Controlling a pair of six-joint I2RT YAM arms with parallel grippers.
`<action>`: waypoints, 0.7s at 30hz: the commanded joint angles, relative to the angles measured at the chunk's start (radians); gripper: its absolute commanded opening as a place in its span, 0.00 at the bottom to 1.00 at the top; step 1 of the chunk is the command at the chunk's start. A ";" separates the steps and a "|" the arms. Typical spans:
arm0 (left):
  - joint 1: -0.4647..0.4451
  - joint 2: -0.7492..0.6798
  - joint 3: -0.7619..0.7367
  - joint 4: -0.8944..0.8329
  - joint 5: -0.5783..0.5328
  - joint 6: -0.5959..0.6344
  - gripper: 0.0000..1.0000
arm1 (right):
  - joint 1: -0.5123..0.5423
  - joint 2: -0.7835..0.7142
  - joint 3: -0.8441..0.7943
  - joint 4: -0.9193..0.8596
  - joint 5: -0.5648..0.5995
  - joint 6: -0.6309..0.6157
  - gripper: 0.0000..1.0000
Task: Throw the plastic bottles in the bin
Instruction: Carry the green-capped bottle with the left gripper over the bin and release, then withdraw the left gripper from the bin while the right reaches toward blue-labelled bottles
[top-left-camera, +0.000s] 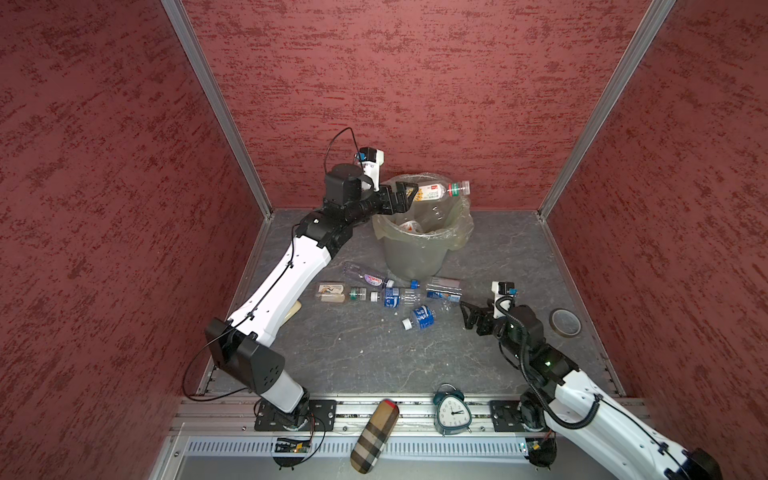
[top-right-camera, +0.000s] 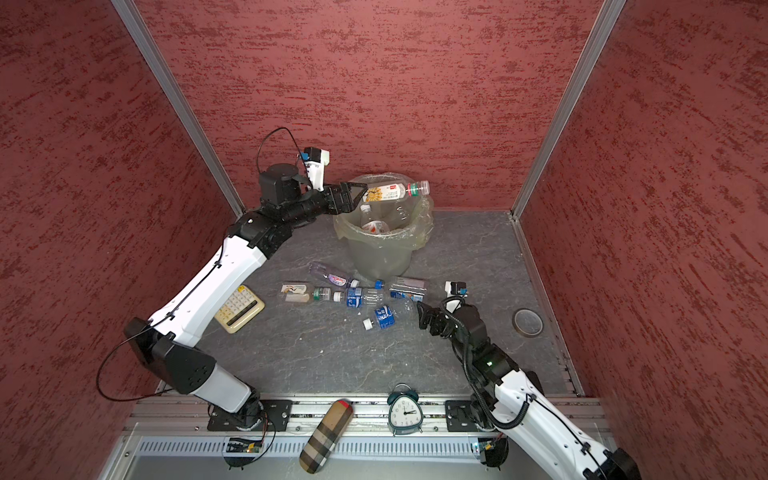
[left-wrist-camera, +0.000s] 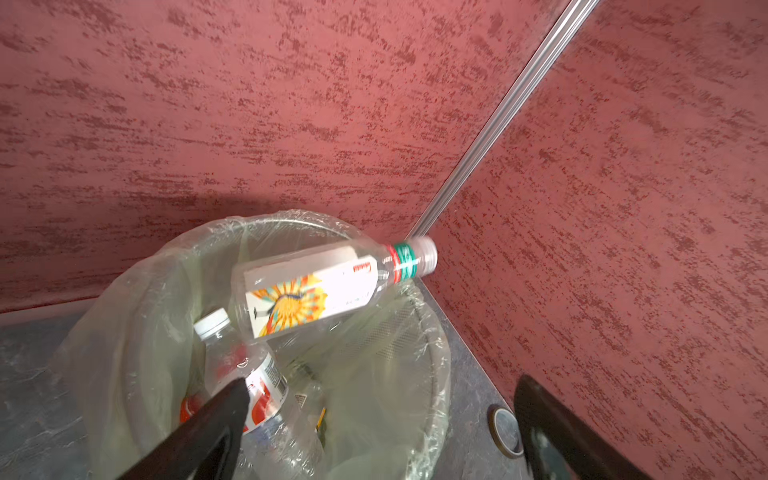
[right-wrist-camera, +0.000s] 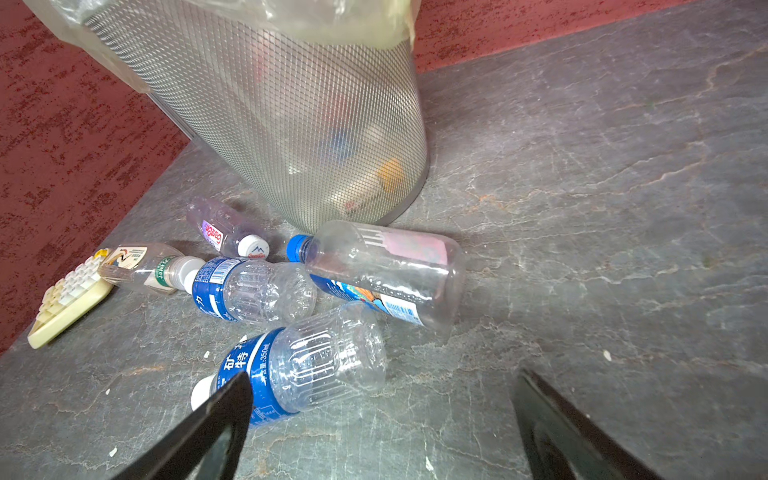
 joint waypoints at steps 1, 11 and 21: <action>0.004 -0.089 -0.022 0.041 -0.011 0.015 1.00 | 0.005 -0.002 0.022 0.014 0.001 -0.001 0.98; 0.010 -0.284 -0.317 0.060 -0.044 0.012 1.00 | 0.006 0.025 0.033 0.016 -0.009 -0.003 0.98; 0.018 -0.499 -0.735 0.129 -0.088 -0.032 1.00 | 0.007 0.107 0.089 -0.022 -0.023 0.043 0.98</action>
